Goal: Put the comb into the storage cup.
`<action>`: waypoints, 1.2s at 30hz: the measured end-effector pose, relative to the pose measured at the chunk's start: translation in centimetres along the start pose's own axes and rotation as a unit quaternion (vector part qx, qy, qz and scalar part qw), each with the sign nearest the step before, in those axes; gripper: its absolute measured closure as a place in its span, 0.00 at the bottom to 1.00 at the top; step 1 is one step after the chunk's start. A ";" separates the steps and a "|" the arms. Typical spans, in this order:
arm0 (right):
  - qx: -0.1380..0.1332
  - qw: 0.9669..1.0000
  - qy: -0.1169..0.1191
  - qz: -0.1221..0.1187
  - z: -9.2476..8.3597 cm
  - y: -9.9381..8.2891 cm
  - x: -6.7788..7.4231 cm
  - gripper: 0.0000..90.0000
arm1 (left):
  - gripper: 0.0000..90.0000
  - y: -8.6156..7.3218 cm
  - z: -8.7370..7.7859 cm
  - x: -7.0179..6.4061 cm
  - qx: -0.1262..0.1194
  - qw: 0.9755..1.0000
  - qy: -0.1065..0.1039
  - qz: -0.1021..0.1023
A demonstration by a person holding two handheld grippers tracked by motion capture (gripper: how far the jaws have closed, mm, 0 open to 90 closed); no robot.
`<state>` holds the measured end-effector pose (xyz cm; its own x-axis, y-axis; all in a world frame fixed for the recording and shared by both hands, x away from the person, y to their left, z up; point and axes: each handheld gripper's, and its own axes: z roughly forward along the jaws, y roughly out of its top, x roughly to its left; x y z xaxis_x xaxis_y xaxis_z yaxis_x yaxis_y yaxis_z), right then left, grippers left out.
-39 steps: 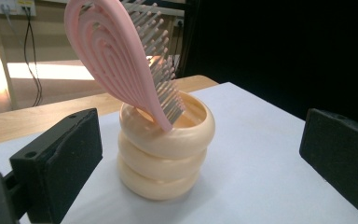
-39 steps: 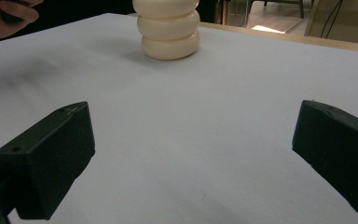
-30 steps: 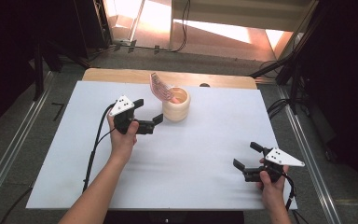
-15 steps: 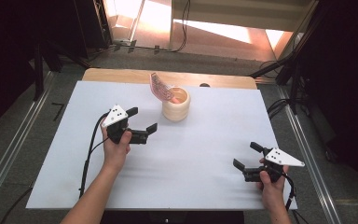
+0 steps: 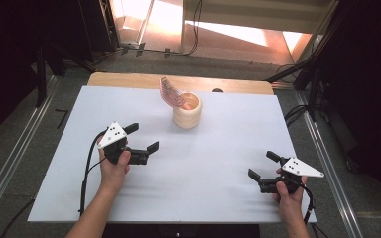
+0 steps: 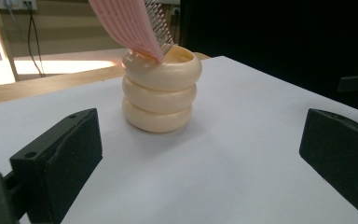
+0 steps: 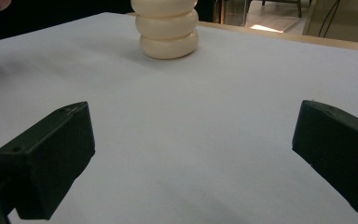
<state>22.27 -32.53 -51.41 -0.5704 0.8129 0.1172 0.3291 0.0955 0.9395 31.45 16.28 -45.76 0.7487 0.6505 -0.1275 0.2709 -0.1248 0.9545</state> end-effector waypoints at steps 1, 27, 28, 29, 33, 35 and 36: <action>0.000 1.000 0.000 0.000 0.0 0.0 0.0 0.00 | 0.00 -0.1 -0.1 0.0 0.000 1.000 0.000 0.000; 0.001 1.000 -0.004 -0.001 0.1 0.0 0.1 0.00 | 0.00 -3.0 -5.0 0.6 0.010 1.000 0.024 0.002; 0.002 1.000 -0.004 -0.001 0.1 0.0 0.1 0.00 | 0.00 -3.1 -5.2 0.7 0.009 1.000 0.028 0.001; 0.002 1.000 -0.005 -0.002 0.1 0.0 0.1 0.00 | 0.00 -3.3 -5.4 0.8 0.009 0.999 0.031 -0.001; 0.003 1.000 -0.006 -0.001 0.1 0.0 0.1 0.00 | 0.00 -3.6 -6.1 1.2 0.010 0.999 0.037 -0.003; 0.003 1.000 -0.007 -0.002 0.1 0.0 0.1 0.00 | 0.00 -3.7 -6.5 1.3 0.010 0.999 0.042 -0.001; 0.002 1.000 -0.006 -0.001 0.1 0.0 0.1 0.00 | 0.00 -3.8 -6.7 1.3 0.012 0.999 0.043 0.000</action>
<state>22.26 -32.43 -51.46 -0.5617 0.8199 0.1107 0.3312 0.1003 0.9382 27.36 22.67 -47.70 0.6944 0.7121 -0.1036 0.2867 -0.1418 0.9475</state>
